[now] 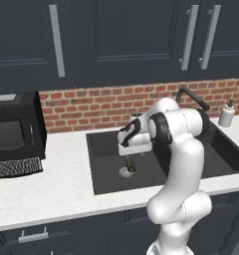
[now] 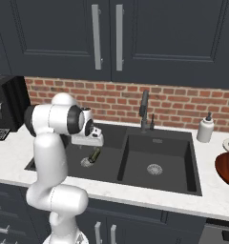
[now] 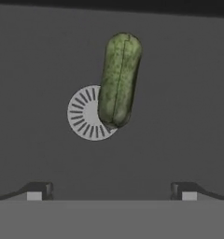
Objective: Pick the cucumber from the sink and place it in the bowl. Then pick the bowl and place it in the microwave. Then close the microwave door and press the start button.
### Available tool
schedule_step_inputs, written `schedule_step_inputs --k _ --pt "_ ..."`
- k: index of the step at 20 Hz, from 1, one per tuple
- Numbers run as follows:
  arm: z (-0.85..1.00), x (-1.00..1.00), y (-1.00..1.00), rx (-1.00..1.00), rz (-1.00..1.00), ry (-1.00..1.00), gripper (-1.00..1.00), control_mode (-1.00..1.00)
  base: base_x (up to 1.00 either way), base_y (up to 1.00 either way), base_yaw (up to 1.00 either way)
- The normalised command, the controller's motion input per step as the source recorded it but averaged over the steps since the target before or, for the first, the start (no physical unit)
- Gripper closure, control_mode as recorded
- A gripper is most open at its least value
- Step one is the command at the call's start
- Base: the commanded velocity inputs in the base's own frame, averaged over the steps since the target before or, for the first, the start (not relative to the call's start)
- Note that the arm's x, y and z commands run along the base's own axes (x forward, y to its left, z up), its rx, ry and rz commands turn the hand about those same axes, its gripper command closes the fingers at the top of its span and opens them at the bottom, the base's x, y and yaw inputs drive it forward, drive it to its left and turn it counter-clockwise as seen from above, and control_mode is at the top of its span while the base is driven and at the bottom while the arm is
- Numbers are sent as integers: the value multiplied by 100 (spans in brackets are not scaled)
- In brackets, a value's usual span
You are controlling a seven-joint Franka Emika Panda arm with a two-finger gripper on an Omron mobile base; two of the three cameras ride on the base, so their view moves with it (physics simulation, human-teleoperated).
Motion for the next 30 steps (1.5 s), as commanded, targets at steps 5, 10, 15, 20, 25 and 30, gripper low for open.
schedule_step_inputs --k 5,10,15,20,25,30 --pt "-39 22 0 0 0 0 -100 -100 0 0 0" --pt "-30 27 0 0 0 0 -100 -100 0 0 0" --pt "-20 26 1 0 0 0 -100 -100 0 0 0" --pt "-33 43 4 0 0 0 -100 -100 0 0 0" --pt "-36 7 0 0 0 1 -100 -100 0 0 0" --pt "-38 3 0 0 0 1 -100 -100 0 0 0"
